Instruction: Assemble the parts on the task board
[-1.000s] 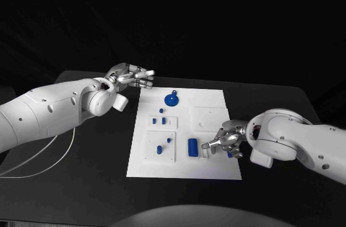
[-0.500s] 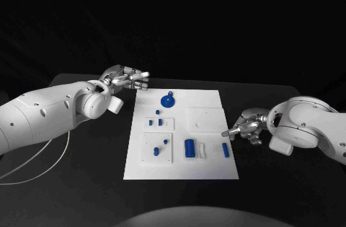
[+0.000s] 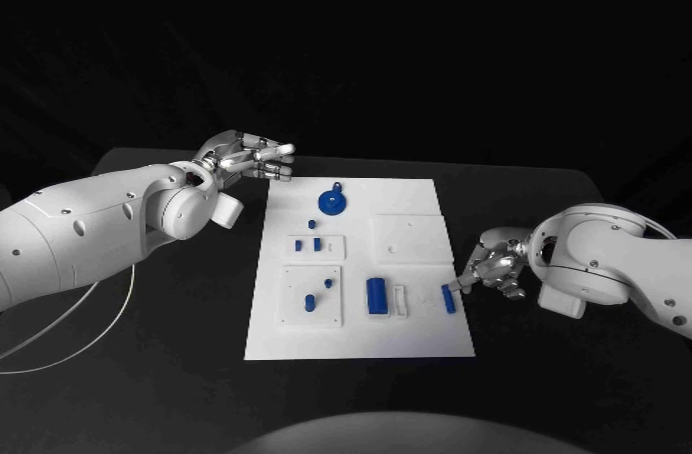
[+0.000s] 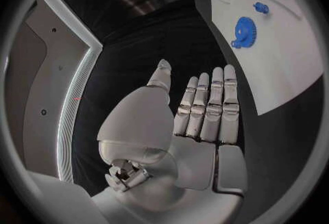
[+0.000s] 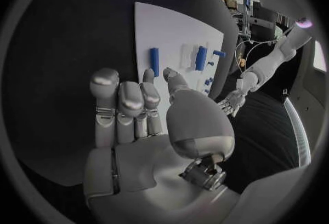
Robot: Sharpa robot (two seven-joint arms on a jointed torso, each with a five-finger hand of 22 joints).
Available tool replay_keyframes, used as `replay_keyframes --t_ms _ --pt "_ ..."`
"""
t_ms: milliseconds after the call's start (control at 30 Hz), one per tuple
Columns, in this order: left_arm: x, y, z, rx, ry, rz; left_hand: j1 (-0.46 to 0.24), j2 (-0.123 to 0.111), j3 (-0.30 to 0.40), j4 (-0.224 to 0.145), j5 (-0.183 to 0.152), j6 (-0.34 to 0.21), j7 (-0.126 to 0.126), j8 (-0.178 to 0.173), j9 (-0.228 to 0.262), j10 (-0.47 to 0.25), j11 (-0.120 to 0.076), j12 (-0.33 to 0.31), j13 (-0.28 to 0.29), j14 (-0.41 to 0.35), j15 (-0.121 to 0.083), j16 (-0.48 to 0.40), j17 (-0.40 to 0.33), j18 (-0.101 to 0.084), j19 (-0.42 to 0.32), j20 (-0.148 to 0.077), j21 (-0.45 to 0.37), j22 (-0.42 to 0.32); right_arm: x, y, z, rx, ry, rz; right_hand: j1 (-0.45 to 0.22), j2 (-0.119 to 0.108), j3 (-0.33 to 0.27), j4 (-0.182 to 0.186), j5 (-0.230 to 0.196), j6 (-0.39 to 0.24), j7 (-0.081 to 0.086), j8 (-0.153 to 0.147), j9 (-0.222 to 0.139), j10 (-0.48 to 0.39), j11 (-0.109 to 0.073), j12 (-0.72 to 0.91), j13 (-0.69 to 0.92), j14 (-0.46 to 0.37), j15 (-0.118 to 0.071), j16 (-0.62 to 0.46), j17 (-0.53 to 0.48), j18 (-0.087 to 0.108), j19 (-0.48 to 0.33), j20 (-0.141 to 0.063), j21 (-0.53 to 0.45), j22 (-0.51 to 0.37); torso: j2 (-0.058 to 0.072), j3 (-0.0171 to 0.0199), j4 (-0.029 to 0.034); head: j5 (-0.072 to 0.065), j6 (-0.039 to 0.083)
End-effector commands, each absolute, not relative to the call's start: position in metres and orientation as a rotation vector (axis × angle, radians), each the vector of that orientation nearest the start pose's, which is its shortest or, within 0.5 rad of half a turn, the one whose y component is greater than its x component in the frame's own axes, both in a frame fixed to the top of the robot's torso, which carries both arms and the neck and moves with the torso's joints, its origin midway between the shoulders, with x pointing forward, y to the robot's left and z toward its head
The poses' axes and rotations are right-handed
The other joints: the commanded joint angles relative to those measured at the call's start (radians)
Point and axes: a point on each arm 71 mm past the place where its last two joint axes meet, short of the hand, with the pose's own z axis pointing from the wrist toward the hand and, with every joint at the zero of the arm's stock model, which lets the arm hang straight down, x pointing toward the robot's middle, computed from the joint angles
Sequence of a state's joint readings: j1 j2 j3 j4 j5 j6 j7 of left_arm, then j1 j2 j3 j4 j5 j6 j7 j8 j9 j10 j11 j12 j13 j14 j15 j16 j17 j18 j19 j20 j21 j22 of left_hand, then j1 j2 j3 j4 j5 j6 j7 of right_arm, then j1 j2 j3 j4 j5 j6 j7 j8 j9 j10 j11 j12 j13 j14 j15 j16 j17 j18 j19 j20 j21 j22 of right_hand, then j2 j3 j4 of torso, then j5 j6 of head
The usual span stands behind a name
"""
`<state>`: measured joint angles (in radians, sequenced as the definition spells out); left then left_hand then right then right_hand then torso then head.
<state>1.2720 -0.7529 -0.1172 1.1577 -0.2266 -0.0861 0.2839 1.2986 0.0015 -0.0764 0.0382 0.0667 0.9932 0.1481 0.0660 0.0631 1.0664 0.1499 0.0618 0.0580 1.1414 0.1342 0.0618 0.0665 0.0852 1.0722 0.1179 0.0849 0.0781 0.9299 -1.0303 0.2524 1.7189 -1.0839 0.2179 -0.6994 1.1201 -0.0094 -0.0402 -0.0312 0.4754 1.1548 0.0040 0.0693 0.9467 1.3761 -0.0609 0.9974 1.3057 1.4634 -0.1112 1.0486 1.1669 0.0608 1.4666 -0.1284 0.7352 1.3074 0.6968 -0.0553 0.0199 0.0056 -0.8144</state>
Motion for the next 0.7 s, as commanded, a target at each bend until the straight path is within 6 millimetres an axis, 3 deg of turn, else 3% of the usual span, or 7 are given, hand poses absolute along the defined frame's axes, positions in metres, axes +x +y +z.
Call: replay_keyframes --t_ms 33,367,700 --pt "0.548 0.264 -0.191 -0.881 1.612 -1.335 -0.004 -0.001 -0.003 -0.004 0.005 0.004 0.006 0.000 0.001 0.002 -0.001 -0.003 0.001 -0.006 -0.001 0.001 0.001 -0.004 -0.004 0.005 -0.003 -0.001 0.419 -0.260 -0.236 0.272 2.428 0.219 -0.009 -0.002 0.003 0.010 -0.005 0.003 -0.005 -0.005 0.003 -0.002 -0.005 -0.005 -0.001 0.000 -0.004 -0.001 -0.001 -0.010 0.054 -0.008 0.005 0.088 0.001 -0.0001 0.0015 0.002 -0.003" --pt "0.548 0.264 -0.191 -0.882 1.616 -1.335 -0.005 -0.001 -0.003 -0.003 0.005 0.003 0.006 0.000 0.001 0.001 0.000 -0.003 0.001 -0.007 0.000 0.001 0.001 -0.004 -0.004 0.005 -0.003 -0.001 0.411 -0.252 -0.250 0.243 2.452 0.208 -0.009 -0.009 -0.016 0.048 -0.009 0.001 -0.003 -0.005 0.017 -0.003 -0.003 -0.005 -0.001 0.000 -0.004 -0.002 -0.001 -0.010 0.054 -0.007 0.004 0.088 0.000 -0.0005 -0.0005 0.003 -0.007" --pt "0.548 0.264 -0.191 -0.882 1.618 -1.335 -0.005 -0.001 -0.003 -0.003 0.005 0.003 0.006 0.000 0.001 0.001 0.000 -0.003 0.001 -0.007 0.000 0.001 0.001 -0.004 -0.004 0.005 -0.003 -0.001 0.411 -0.249 -0.258 0.235 2.418 0.174 -0.008 -0.004 -0.018 0.056 -0.009 0.002 -0.003 -0.005 0.018 -0.003 -0.004 -0.007 -0.002 0.000 -0.003 -0.002 -0.001 -0.010 0.054 -0.007 0.005 0.088 0.000 0.0001 0.0002 0.005 -0.008"
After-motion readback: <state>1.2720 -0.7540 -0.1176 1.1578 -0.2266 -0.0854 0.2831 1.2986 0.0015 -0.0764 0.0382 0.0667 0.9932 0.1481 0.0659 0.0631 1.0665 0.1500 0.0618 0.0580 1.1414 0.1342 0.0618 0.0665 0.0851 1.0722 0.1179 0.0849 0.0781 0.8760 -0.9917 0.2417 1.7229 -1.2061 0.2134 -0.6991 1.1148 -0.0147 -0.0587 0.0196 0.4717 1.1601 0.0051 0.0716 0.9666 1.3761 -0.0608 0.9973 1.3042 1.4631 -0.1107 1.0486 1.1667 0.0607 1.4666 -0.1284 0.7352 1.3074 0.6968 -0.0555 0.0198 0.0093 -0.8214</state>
